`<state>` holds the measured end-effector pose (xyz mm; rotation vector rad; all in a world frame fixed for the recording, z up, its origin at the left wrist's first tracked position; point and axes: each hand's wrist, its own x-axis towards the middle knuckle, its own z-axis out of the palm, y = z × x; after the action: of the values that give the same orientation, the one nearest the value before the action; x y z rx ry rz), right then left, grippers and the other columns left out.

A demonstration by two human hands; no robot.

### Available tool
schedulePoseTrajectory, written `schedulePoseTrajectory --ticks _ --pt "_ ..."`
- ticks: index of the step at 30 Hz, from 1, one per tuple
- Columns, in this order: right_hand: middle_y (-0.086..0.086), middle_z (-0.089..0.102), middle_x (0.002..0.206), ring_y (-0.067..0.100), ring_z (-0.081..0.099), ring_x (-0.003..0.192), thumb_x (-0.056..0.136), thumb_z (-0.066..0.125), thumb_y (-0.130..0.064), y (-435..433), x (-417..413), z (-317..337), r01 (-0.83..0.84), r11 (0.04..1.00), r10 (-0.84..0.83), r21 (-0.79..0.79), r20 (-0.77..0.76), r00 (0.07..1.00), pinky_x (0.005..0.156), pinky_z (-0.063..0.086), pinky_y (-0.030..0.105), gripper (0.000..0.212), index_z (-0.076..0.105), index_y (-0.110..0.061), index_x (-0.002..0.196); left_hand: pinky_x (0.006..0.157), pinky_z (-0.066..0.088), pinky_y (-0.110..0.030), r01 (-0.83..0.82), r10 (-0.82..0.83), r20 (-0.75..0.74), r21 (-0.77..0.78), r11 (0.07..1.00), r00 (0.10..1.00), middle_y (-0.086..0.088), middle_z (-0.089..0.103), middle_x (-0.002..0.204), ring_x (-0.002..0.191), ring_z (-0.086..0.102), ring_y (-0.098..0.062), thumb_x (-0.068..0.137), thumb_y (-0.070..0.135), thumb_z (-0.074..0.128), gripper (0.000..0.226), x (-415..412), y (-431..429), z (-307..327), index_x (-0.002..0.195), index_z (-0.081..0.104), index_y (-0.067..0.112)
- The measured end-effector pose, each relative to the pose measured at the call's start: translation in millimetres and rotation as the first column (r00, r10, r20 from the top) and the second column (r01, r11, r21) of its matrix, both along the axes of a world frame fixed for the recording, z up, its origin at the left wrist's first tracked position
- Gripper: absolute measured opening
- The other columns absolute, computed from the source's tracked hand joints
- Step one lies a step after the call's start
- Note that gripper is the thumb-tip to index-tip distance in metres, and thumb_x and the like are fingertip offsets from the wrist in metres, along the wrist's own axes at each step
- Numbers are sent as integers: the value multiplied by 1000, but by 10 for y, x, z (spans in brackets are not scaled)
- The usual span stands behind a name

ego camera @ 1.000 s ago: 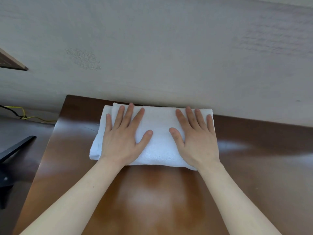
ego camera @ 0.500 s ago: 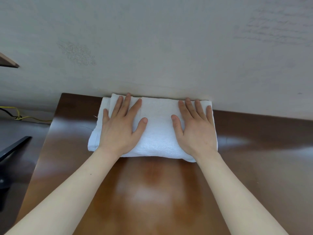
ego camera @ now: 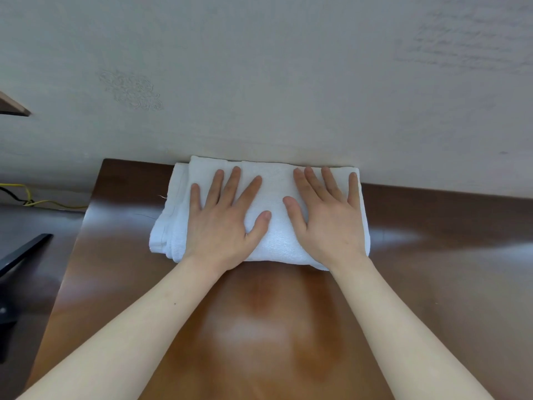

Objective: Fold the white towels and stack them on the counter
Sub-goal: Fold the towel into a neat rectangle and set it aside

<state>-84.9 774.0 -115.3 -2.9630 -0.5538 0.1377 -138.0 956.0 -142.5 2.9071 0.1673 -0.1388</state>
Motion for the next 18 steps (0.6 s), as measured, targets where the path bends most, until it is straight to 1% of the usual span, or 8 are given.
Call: schedulePoseTrajectory --ticks 1,3,5,6,8,13,15,18 --pt "-2 32 159 24 18 151 97 8 -64 37 -27 16 -1 1000 1 12 -10 1000 121 0 54 74 27 -24 156 121 5 -58 -3 3 -1 0 1000 1000 3 13 167 154 5 -22 92 70 10 71 5 -2 -7 156 19 41" --pt "-2 18 164 26 7 152 93 -1 -71 131 -86 17 -10 1000 11 25 -66 998 121 -5 53 78 16 -31 157 121 2 -58 0 0 -7 -1 1000 1000 4 11 167 154 2 -22 91 71 8 72 16 6 -19 156 17 42" --pt "-3 5 166 27 0 153 91 -6 -72 187 -142 -25 -46 999 44 -16 -94 995 120 -6 54 77 7 -35 157 121 -2 -57 15 -15 -11 -1 1000 1000 4 8 167 154 -2 -21 90 73 4 75 15 26 -21 157 14 42" --pt "-2 3 166 28 -1 153 91 -5 -71 187 -156 -39 -55 998 52 -36 -94 994 120 -5 54 76 6 -35 157 121 -4 -56 21 -21 -11 -7 1000 1000 5 7 167 154 -4 -21 89 75 1 77 7 35 -19 157 13 42" --pt "-1 6 166 28 2 152 91 -2 -71 152 -152 -41 -47 998 44 -37 -85 995 121 -2 52 76 9 -35 157 122 -5 -54 28 -28 -2 -30 999 1000 6 7 167 154 -4 -20 88 77 -1 79 -2 64 -13 157 12 42" --pt "4 22 163 26 14 151 95 6 -68 -96 -175 -56 -10 998 9 -56 -23 1000 122 5 50 73 21 -33 156 124 0 -49 15 -14 31 -54 998 999 7 15 166 154 2 -25 92 74 14 76 -67 211 -16 157 18 36" --pt "1 21 164 23 12 152 95 7 -67 -255 -172 -67 29 998 -30 -64 -12 999 122 9 51 73 22 -31 156 124 -1 -47 18 -17 31 -50 999 999 7 13 167 154 1 -23 91 75 12 77 -76 240 -12 158 17 36" --pt "-2 11 166 24 6 152 94 6 -67 -450 -168 -63 115 992 -117 -43 -47 992 122 10 50 74 17 -29 157 123 -3 -48 -49 49 1 -35 998 999 5 7 167 154 -3 -18 90 74 6 79 -72 308 21 158 14 35"
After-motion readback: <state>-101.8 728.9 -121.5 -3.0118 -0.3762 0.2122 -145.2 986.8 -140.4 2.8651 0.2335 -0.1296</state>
